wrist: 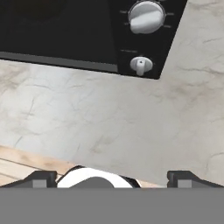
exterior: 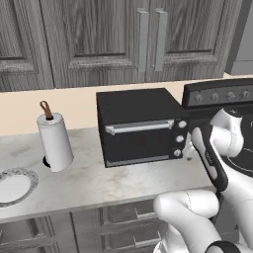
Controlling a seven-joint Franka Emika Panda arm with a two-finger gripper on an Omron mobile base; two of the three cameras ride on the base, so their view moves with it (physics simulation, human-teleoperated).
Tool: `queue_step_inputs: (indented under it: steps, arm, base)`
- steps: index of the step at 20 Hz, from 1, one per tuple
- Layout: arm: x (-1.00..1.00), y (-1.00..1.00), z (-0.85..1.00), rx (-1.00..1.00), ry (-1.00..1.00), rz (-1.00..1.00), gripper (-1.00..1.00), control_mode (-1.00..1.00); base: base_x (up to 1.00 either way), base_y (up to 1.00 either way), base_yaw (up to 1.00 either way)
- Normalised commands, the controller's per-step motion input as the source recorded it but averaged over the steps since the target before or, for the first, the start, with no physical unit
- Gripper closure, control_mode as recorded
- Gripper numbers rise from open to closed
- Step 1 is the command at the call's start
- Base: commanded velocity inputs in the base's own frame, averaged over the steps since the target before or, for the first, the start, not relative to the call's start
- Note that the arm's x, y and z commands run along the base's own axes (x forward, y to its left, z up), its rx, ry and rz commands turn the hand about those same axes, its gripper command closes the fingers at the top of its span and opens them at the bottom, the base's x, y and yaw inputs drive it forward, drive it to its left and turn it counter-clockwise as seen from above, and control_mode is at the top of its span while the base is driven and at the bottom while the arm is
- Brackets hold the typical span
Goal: Pick up the bagel from the plate, place it on the toaster oven rack, close the door, and set the timer.
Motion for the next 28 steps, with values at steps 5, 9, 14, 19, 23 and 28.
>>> queue_step_inputs:
  steps: [5,9,14,19,23,28]
  arm:
    - [0.23,-0.01,-0.19,0.0,0.0,0.09,-1.0,-1.0]
    - [0.26,0.0,-0.09,0.0,0.0,0.03,-1.0,-1.0]
    - [0.22,-0.01,-0.12,0.0,0.0,0.0,-1.0,-1.0]
    - [0.16,-0.02,-0.24,0.02,0.0,0.0,-1.0,-1.0]
    - [0.18,-0.01,-0.19,0.05,-0.01,0.0,-1.0,-1.0]
    - [0.24,-0.06,-0.06,0.05,0.0,0.0,-1.0,-1.0]
  base:
    - [0.0,0.0,0.0]
    - [0.0,0.0,0.0]
    - [0.0,0.0,0.0]
    - [0.0,0.0,0.0]
    - [0.0,0.0,0.0]
    - [0.0,0.0,0.0]
